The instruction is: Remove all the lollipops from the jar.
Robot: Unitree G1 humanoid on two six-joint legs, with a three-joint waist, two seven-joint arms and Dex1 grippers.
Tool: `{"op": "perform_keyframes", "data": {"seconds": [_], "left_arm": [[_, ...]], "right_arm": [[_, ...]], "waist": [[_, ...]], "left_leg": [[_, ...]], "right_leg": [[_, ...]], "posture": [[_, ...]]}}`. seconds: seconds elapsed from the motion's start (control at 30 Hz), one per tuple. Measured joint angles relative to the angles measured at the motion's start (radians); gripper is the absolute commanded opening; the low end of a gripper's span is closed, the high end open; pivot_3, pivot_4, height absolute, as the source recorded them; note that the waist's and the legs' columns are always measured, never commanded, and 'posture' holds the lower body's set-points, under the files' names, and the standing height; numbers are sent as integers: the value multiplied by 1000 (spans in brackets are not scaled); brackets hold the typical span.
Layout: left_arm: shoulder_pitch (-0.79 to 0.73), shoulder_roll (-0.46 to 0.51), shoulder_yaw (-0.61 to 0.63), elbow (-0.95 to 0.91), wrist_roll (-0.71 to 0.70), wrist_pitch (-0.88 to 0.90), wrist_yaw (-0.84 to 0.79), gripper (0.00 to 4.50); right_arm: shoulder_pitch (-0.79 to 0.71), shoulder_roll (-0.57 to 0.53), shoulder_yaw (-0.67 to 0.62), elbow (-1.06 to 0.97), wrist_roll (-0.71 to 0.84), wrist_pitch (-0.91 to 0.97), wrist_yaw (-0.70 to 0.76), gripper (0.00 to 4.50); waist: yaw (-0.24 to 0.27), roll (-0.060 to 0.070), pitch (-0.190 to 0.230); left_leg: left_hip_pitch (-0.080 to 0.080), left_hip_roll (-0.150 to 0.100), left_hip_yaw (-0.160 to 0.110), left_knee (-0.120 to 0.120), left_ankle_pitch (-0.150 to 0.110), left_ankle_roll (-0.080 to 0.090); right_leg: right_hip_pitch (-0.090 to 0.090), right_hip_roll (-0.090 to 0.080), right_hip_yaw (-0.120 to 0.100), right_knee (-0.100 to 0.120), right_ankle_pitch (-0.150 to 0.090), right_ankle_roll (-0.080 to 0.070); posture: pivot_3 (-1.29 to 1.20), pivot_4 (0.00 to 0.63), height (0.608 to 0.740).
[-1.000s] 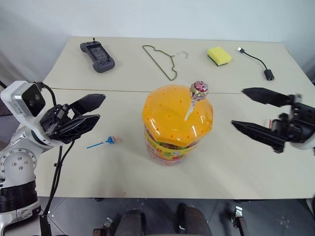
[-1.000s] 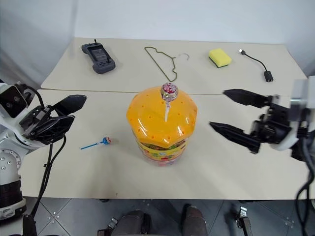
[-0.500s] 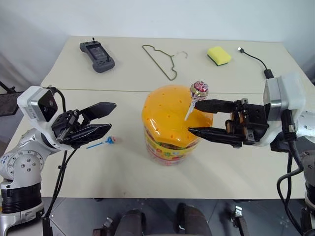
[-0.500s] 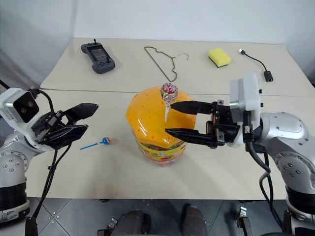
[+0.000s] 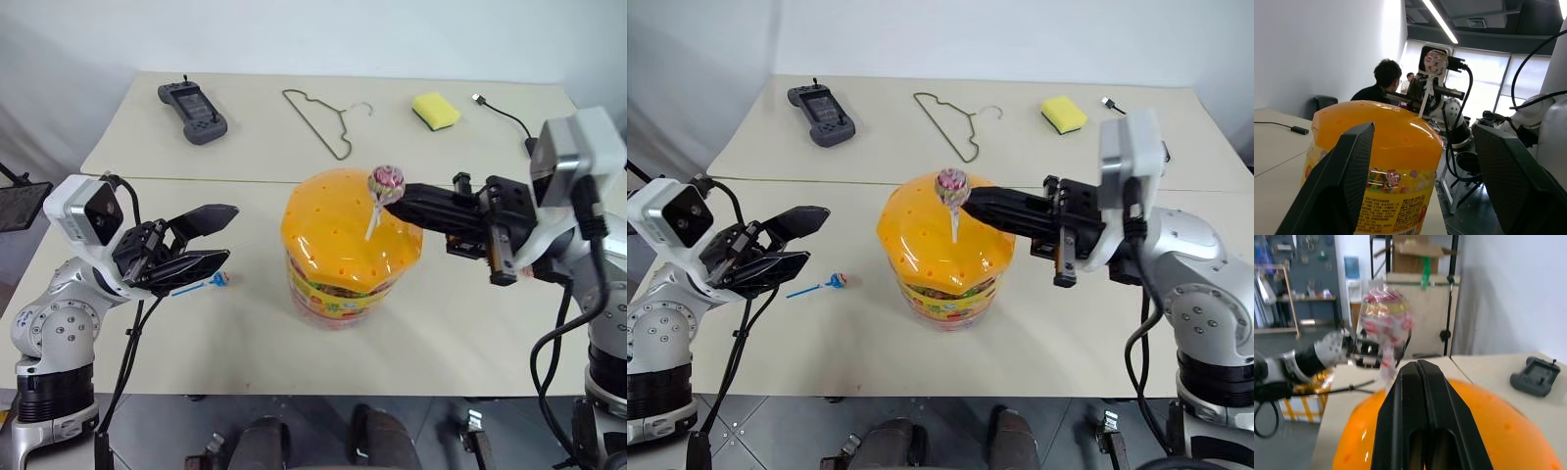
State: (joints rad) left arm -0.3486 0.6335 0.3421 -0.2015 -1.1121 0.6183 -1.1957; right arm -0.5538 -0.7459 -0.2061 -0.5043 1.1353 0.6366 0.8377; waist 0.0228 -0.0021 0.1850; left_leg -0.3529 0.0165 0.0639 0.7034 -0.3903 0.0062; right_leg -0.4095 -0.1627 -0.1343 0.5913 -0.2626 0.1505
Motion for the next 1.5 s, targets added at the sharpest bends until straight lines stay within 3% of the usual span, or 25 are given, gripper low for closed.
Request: {"op": "perform_keyframes", "data": {"seconds": [0.13, 0.2, 0.3, 0.47, 0.73, 0.83, 1.03, 1.37, 1.5], "left_arm": [[0, 0, -8, -2, 5, -8, -16, 3392], [0, 2, -7, -1, 10, -10, -22, 3392], [-3, 3, -8, 3, 17, -10, -29, 3392], [-30, 3, -10, 8, 19, -10, -29, 3392], [-39, 2, -12, 11, 19, -8, -26, 3392], [-38, 2, -11, 8, 19, -7, -18, 3392], [-20, 2, -5, -2, 17, -7, -6, 3392], [-20, -2, 4, -17, -36, 19, 16, 3392], [-7, 19, -7, -45, -16, 12, -13, 3392]], "right_arm": [[-13, -56, -88, 28, 118, 56, -46, 24], [-6, -163, -120, 69, 164, 133, -42, 185], [31, -239, -130, 66, 167, 191, -1, 933], [49, -181, -49, -7, 37, 117, 53, 2584], [-52, -82, 94, 3, -116, 42, 96, 2584], [-79, -47, 117, 20, -120, 42, 107, 2020], [-89, -29, 117, 34, -97, 62, 110, 41], [-135, -6, -18, 62, 79, 101, -5, 41], [-104, -141, -153, 149, 124, 156, -39, 41]], "waist": [[-1, 0, 0], [1, 0, 0], [0, 0, 0], [-5, 0, 0], [-3, 0, 0], [-3, 0, 0], [-3, 0, 0], [-2, 0, 0], [2, 0, 0]], "left_leg": [[0, 0, 0, 0, 0, 0], [0, 0, 0, 0, 0, 0], [0, 0, 0, 0, 0, 0], [0, 0, 2, 0, 0, 0], [0, 0, 1, 0, 0, 0], [0, 0, 1, 0, 0, 0], [0, 0, 0, 0, 0, 0], [0, 0, 0, 0, 0, 0], [-1, 0, 0, 0, 0, 0]], "right_leg": [[0, 0, 0, 0, 0, 0], [0, 0, 0, 0, 0, 0], [0, 0, 0, 0, 0, 0], [0, 0, 1, 0, 0, 0], [0, 0, 0, 0, 0, 0], [0, 0, 0, 0, 0, 0], [0, 0, 0, 0, 0, 0], [0, 0, 0, 0, 0, 0], [0, 0, 0, -1, 0, 0]], "posture": [[0, 150, 740], [0, 150, 740], [0, 150, 740], [0, 150, 740], [0, 150, 740], [0, 150, 740], [0, 150, 740], [0, 150, 740], [0, 150, 740]]}}
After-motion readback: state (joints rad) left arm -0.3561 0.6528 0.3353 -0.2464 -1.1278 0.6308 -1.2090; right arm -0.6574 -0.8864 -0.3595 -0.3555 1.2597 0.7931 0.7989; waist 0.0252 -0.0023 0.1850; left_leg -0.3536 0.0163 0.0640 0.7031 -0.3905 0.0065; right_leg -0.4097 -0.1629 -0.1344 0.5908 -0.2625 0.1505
